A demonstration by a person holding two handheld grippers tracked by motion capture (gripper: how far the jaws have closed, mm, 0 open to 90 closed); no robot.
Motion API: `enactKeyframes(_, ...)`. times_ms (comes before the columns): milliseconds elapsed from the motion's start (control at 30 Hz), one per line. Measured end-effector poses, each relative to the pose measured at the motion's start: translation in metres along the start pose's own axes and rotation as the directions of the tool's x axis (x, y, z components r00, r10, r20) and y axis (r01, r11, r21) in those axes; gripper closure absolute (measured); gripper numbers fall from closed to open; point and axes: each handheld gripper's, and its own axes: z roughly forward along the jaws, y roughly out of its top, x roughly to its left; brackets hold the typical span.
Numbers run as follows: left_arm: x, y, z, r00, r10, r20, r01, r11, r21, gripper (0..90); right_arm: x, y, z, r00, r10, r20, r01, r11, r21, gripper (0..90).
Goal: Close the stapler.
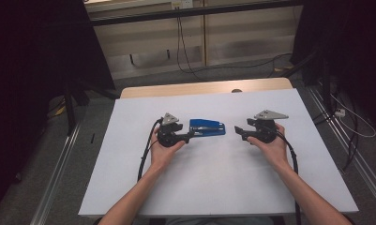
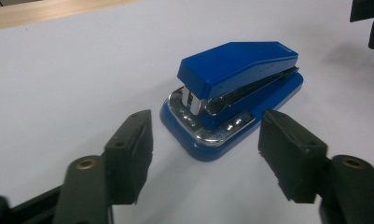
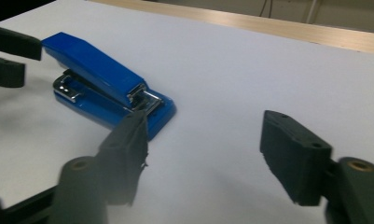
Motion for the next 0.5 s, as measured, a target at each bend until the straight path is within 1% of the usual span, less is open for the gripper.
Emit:
enactKeyframes(67,0.0010,-0.0006,-0.0020,0.9998,0.016,-0.013,-0.016,0.9998,0.007,25.5,-0.0005,0.0005,-0.0010,0.9999,0.010,0.007,-0.010,1.000,-0.002,20.5)
enactKeyframes(133,-0.0002,-0.0003,-0.0028,0.9997,0.012,-0.021,-0.012,0.9999,-0.008,19.3,-0.0001,0.0009,-0.0015,0.9998,0.021,0.007,-0.021,1.000,-0.004,14.4)
enactKeyframes(167,-0.0003,0.0002,-0.0037,0.9991,0.032,-0.029,-0.032,0.9995,-0.006,15.1,0.0004,0.0006,-0.0011,0.9997,0.024,-0.003,-0.024,1.000,0.002,12.0)
enactKeyframes(200,-0.0011,0.0003,-0.0038,0.9985,0.034,-0.043,-0.034,0.9992,-0.020,10.5,0.0014,-0.0001,-0.0004,0.9995,0.030,-0.007,-0.030,0.999,0.015,9.1)
enactKeyframes(233,-0.0009,0.0005,-0.0039,0.9982,0.038,-0.047,-0.039,0.9990,-0.021,5.6,0.0024,-0.0013,0.0011,0.9996,0.027,-0.005,-0.026,0.999,0.032,6.2)
enactKeyframes(267,-0.0012,0.0007,-0.0039,0.9986,0.030,-0.044,-0.031,0.9992,-0.024,3.3,0.0031,-0.0019,0.0017,0.9997,0.025,-0.006,-0.024,0.999,0.039,5.3)
enactKeyframes(300,-0.0019,0.0006,-0.0038,0.9988,0.021,-0.045,-0.022,0.9993,-0.031,3.7,0.0037,-0.0026,0.0018,0.9998,0.017,-0.008,-0.017,0.999,0.037,5.2)
enactKeyframes(333,-0.0024,0.0006,-0.0043,0.9987,0.027,-0.043,-0.028,0.9993,-0.024,3.8,0.0043,-0.0026,0.0015,0.9999,0.010,-0.006,-0.010,0.999,0.033,4.6)
enactKeyframes(367,-0.0032,0.0004,-0.0044,0.9986,0.025,-0.046,-0.026,0.9993,-0.027,3.8,0.0054,-0.0020,0.0007,1.0000,0.002,-0.006,-0.002,1.000,0.025,4.2)
enactKeyframes(400,-0.0032,0.0003,-0.0059,0.9983,0.033,-0.047,-0.034,0.9991,-0.023,3.8,0.0063,-0.0014,-0.0003,1.0000,0.005,-0.007,-0.005,1.000,0.016,4.2)
enactKeyframes(433,-0.0035,-0.0001,-0.0068,0.9986,0.028,-0.044,-0.029,0.9990,-0.033,3.8,0.0070,-0.0004,-0.0018,0.9999,0.004,-0.013,-0.004,1.000,-0.001,4.1)
enactKeyframes(467,-0.0030,-0.0004,-0.0083,0.9984,0.033,-0.045,-0.034,0.9989,-0.033,3.8,0.0080,0.0003,-0.0027,0.9998,0.004,-0.019,-0.004,1.000,-0.007,4.0)
enactKeyframes(500,-0.0036,-0.0014,-0.0096,0.9989,0.015,-0.045,-0.017,0.9989,-0.044,3.8,0.0085,0.0005,-0.0034,0.9998,0.004,-0.021,-0.004,1.000,-0.012,3.9)
